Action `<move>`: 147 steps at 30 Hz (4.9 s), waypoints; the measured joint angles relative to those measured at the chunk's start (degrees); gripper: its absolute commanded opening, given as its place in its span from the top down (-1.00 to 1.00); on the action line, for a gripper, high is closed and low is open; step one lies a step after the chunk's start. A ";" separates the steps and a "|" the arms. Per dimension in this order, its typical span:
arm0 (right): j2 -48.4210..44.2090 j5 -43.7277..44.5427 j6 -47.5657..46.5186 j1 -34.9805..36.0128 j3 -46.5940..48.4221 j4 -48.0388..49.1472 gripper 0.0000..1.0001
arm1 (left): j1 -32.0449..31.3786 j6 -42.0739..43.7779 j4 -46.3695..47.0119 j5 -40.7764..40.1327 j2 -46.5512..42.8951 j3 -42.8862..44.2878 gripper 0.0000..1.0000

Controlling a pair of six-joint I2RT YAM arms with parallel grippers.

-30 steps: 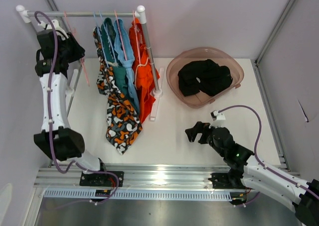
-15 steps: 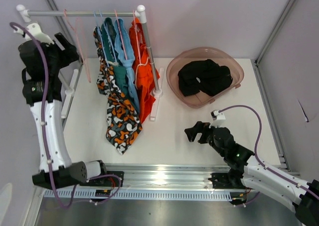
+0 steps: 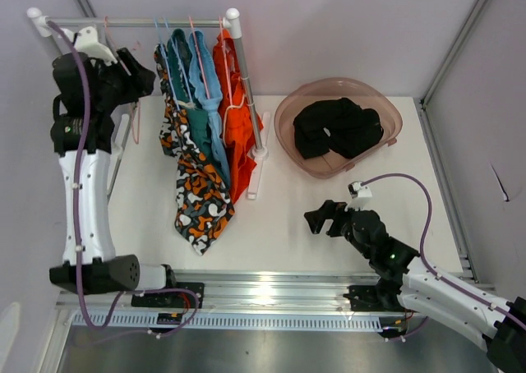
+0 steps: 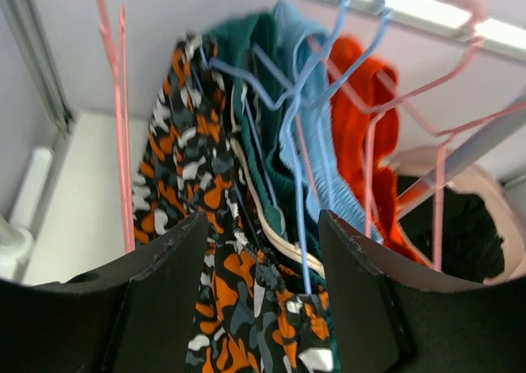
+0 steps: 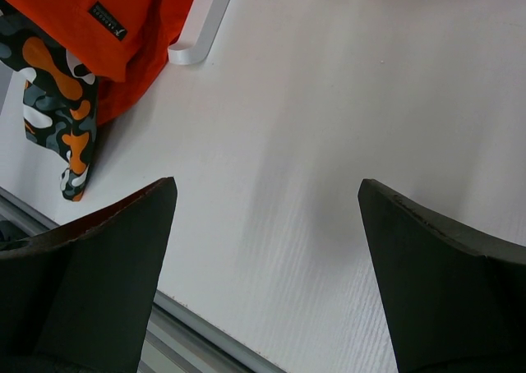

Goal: Remove the shorts from the hanger

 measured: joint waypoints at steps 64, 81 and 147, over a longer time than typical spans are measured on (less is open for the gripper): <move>2.03 -0.50 -0.70 -0.28 -0.68 0.42 -0.99 | -10.64 2.32 -6.84 -17.27 13.46 8.55 1.00; 40.41 4.24 -19.87 26.93 63.41 0.72 -0.99 | -10.43 4.00 -15.34 -18.67 2.67 13.73 1.00; 74.86 10.56 -19.85 31.78 74.14 14.69 1.00 | 5.68 -6.01 -13.05 6.05 -3.85 3.87 1.00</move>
